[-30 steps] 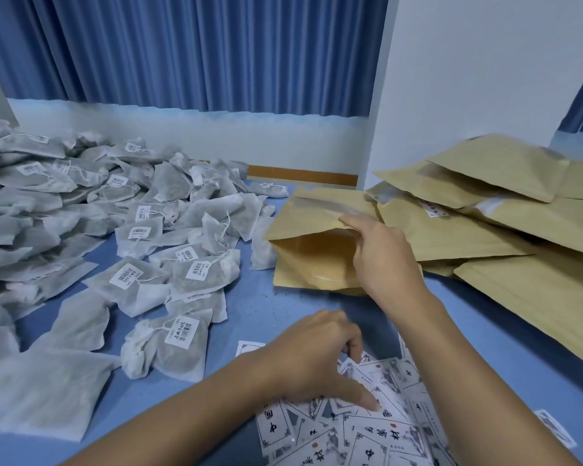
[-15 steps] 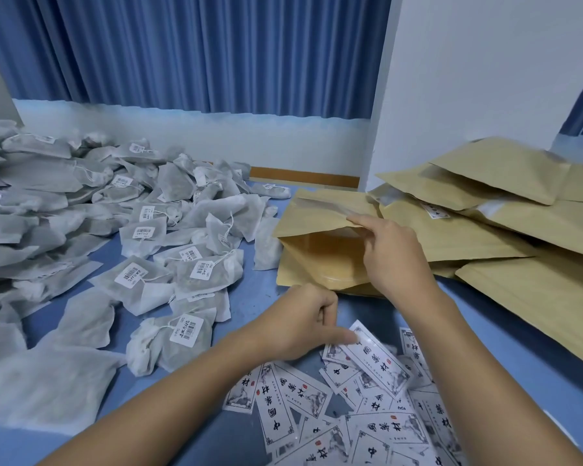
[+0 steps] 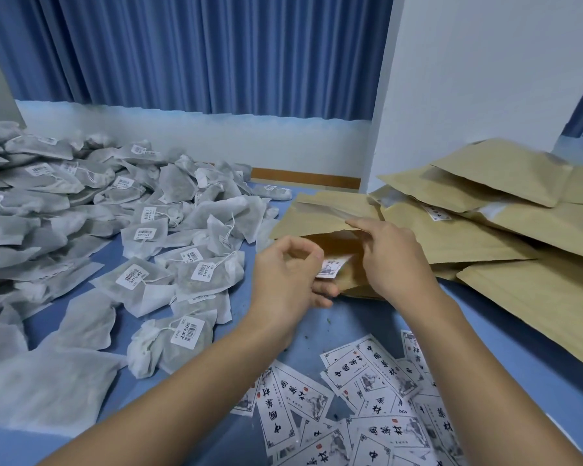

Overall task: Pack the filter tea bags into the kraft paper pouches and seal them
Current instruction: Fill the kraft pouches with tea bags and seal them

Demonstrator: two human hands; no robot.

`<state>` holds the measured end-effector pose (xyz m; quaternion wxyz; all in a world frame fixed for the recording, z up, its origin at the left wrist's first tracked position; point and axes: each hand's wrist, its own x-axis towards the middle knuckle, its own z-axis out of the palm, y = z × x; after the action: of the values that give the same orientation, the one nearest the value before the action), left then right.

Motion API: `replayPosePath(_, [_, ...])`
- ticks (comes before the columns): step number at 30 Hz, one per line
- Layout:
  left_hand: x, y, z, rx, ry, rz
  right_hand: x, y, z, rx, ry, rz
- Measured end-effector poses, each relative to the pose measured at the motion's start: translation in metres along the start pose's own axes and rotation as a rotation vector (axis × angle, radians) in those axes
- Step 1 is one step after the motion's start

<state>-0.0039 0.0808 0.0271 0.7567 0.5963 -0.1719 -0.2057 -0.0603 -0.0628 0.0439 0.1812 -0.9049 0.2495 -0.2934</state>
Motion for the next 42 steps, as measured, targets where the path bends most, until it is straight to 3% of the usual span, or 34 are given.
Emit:
replayPosePath(2, [0.003, 0.003, 0.010, -0.040, 0.060, -0.013, 0.001, -0.003, -0.001, -0.008, -0.019, 0.004])
replayPosePath(7, [0.044, -0.003, 0.051, -0.425, 0.221, -0.220, -0.005, -0.014, -0.001, 0.018, 0.002, -0.038])
replayPosePath(9, [0.065, -0.006, 0.065, -0.457, 0.178, -0.268, -0.005, -0.017, -0.001, -0.012, 0.028, -0.043])
replayPosePath(12, [0.090, -0.005, 0.068, 0.029, -0.076, -0.299, -0.003, -0.016, 0.000, -0.031, 0.053, -0.054])
replayPosePath(15, [0.109, -0.009, 0.064, 0.846, -0.292, -0.161, -0.001, -0.011, 0.001, -0.089, 0.092, -0.068])
replayPosePath(17, [0.107, -0.014, 0.060, 1.383, -0.292, 0.087, 0.001, -0.009, 0.003, -0.150, 0.104, -0.066])
replayPosePath(19, [0.091, -0.021, 0.053, 1.559, -0.209, 0.266, 0.003, -0.008, 0.007, -0.170, 0.090, -0.057])
replayPosePath(22, [0.056, -0.028, 0.025, 1.493, -0.111, 0.666, 0.005, -0.008, 0.013, -0.189, -0.008, -0.024])
replayPosePath(25, [0.037, -0.032, -0.018, 1.226, 0.080, 1.191, 0.010, -0.007, 0.015, -0.211, -0.015, -0.013])
replayPosePath(27, [0.036, -0.031, -0.044, 1.198, 0.283, 1.308, 0.014, -0.005, 0.016, -0.208, 0.005, 0.007])
replayPosePath(28, [0.041, -0.031, -0.054, 1.291, 0.375, 1.223, 0.016, -0.005, 0.016, -0.205, 0.013, 0.021])
replayPosePath(30, [0.052, -0.031, -0.067, 1.560, 0.458, 0.760, 0.017, -0.004, 0.017, -0.210, 0.019, 0.030])
replayPosePath(32, [0.059, -0.035, -0.076, 1.666, 0.371, 0.260, 0.016, -0.005, 0.019, -0.219, 0.018, 0.024])
replayPosePath(34, [0.063, -0.038, -0.081, 1.662, 0.234, 0.042, 0.015, -0.007, 0.022, -0.237, 0.006, 0.015])
replayPosePath(37, [0.063, -0.040, -0.084, 1.479, 0.195, 0.236, 0.015, -0.008, 0.024, -0.238, -0.023, 0.015])
replayPosePath(42, [0.045, -0.038, -0.067, 0.732, 0.204, 0.634, 0.015, -0.004, 0.028, -0.227, -0.041, 0.043])
